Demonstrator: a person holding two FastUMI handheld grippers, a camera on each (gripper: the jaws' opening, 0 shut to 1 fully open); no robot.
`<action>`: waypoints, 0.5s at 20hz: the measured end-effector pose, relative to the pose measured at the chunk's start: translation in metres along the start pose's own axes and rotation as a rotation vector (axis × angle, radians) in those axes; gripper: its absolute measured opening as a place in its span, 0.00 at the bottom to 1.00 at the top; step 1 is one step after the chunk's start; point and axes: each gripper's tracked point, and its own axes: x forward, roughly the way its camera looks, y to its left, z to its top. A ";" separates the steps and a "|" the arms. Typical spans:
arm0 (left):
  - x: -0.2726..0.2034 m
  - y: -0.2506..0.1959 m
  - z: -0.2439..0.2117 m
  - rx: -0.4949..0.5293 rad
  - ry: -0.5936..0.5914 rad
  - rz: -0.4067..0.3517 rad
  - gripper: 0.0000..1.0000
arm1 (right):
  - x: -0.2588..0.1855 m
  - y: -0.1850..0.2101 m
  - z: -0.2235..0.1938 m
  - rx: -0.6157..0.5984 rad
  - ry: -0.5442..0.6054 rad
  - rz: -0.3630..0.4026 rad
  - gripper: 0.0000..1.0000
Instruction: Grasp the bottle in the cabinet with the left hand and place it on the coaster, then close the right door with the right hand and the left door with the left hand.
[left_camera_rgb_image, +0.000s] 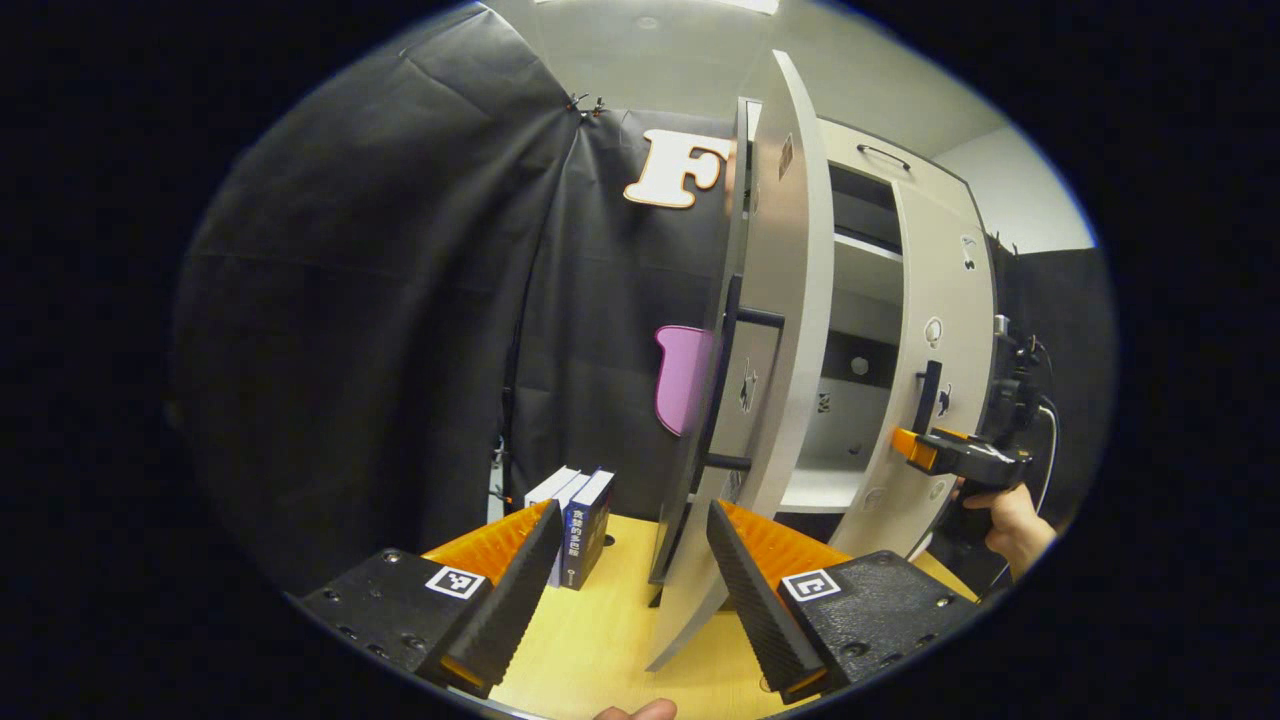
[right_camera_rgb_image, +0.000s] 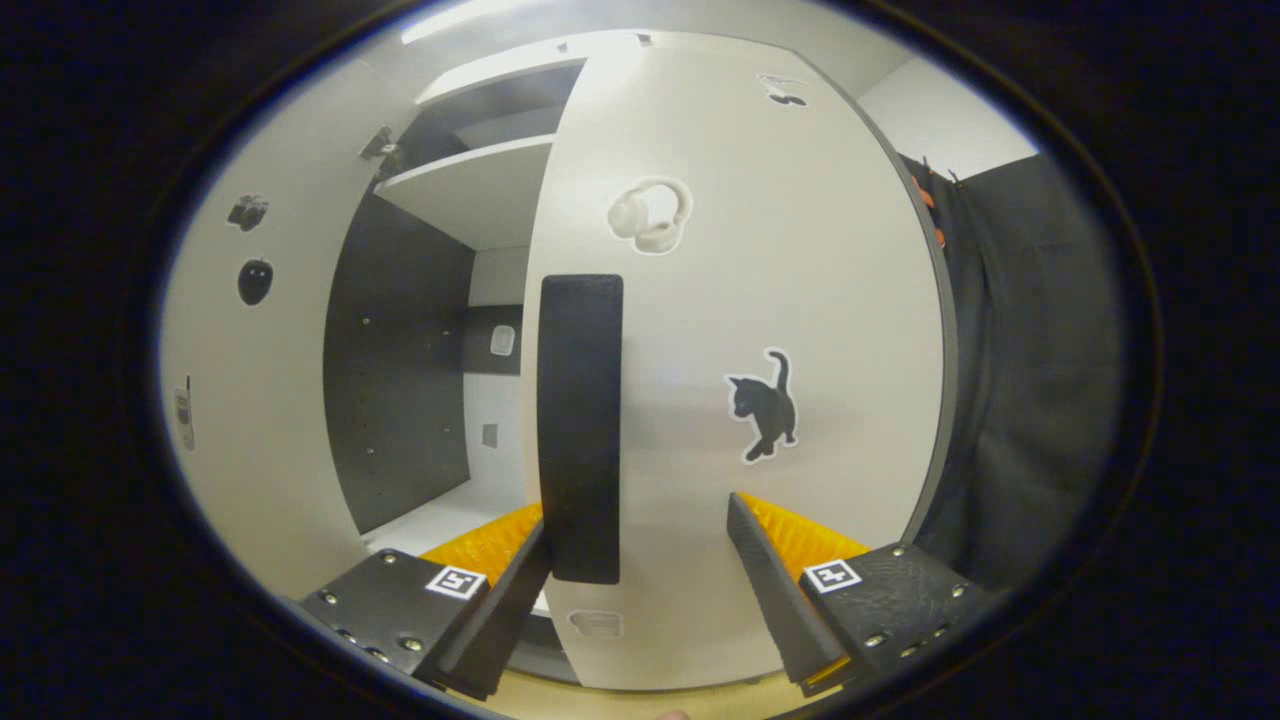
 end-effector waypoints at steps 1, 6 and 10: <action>0.003 0.000 0.003 -0.002 0.000 -0.014 0.92 | 0.000 0.000 0.000 0.000 -0.001 -0.007 1.00; 0.021 -0.002 0.014 0.041 -0.006 -0.069 0.92 | 0.003 0.001 -0.001 -0.002 -0.009 -0.043 1.00; 0.030 -0.008 0.017 0.040 -0.001 -0.109 0.92 | 0.003 0.001 -0.001 -0.004 -0.017 -0.049 0.97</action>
